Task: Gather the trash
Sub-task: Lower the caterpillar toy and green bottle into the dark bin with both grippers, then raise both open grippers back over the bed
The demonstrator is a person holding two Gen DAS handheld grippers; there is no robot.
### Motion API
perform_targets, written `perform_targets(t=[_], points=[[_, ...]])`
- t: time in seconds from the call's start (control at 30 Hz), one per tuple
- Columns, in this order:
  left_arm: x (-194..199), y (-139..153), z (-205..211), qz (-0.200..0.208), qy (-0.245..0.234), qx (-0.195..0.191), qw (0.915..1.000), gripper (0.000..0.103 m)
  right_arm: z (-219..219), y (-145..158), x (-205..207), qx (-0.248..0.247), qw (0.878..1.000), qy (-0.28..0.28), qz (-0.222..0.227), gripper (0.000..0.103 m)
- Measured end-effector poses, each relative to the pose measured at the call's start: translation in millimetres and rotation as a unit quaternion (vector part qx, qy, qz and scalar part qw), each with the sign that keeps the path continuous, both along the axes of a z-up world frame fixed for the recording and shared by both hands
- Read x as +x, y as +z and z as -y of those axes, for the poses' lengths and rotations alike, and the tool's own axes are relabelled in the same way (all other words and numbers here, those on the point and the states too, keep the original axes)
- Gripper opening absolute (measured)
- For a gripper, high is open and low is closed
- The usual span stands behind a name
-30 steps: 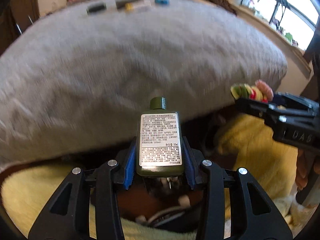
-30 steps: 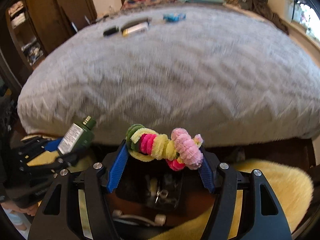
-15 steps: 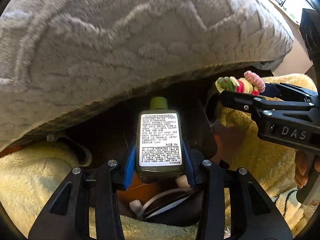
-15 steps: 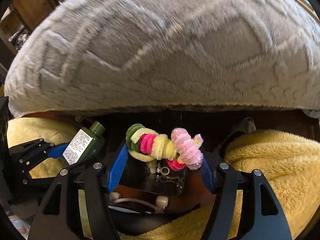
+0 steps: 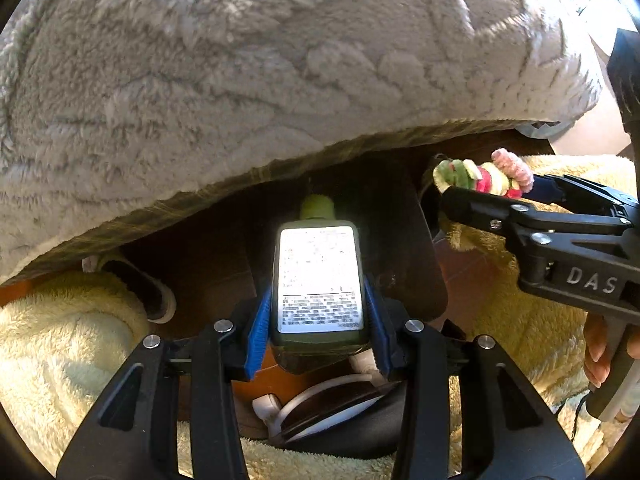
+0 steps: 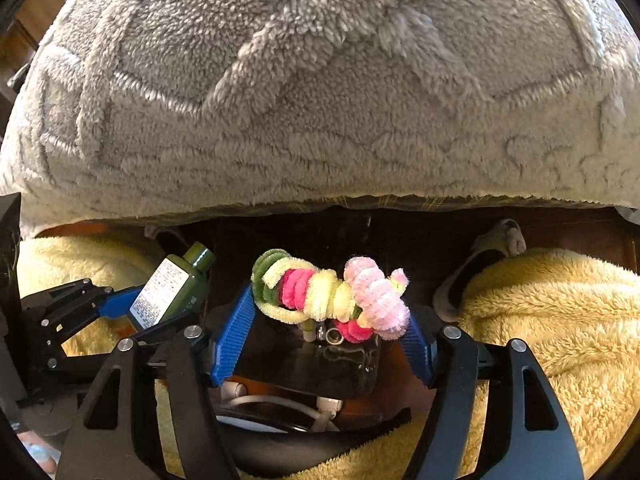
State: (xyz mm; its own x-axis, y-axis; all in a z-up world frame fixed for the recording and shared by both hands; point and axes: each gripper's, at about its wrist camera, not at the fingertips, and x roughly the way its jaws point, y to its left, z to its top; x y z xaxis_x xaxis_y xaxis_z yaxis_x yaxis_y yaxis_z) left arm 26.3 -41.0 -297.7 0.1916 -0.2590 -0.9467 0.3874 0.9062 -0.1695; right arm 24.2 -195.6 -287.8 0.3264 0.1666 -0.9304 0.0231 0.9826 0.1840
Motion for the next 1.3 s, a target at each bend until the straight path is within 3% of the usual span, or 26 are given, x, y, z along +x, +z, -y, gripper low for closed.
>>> perform_targets(t=[0.03, 0.1, 0.4, 0.63, 0.83, 1.07, 1.3], points=[[1, 0, -3, 0.003, 0.004, -0.001, 1.0, 0.053, 2, 2, 0, -0.001, 1.0, -0.005, 0.004, 0.078], [0, 7, -6, 0.012, 0.011, 0.0, 0.9999, 0.058, 5, 9, -1, -0.004, 1.0, -0.012, 0.013, 0.084], [-7, 59, -20, 0.076, 0.039, -0.005, 0.9963, 0.08, 17, 61, -13, -0.027, 0.996, -0.029, 0.074, 0.09], [-3, 121, -32, 0.158, 0.05, 0.005, 0.9862, 0.086, 31, 125, -13, -0.037, 0.988, -0.04, 0.146, 0.096], [23, 158, -44, 0.196, 0.073, 0.015, 0.9777, 0.086, 40, 169, 10, -0.057, 0.978, -0.043, 0.196, 0.096], [78, 189, -60, 0.211, 0.096, 0.031, 0.9723, 0.086, 38, 186, 62, -0.034, 0.978, -0.033, 0.205, 0.097], [136, 195, -75, 0.199, 0.106, 0.029, 0.9739, 0.092, -6, 181, 117, -0.044, 0.98, 0.018, 0.196, 0.096]])
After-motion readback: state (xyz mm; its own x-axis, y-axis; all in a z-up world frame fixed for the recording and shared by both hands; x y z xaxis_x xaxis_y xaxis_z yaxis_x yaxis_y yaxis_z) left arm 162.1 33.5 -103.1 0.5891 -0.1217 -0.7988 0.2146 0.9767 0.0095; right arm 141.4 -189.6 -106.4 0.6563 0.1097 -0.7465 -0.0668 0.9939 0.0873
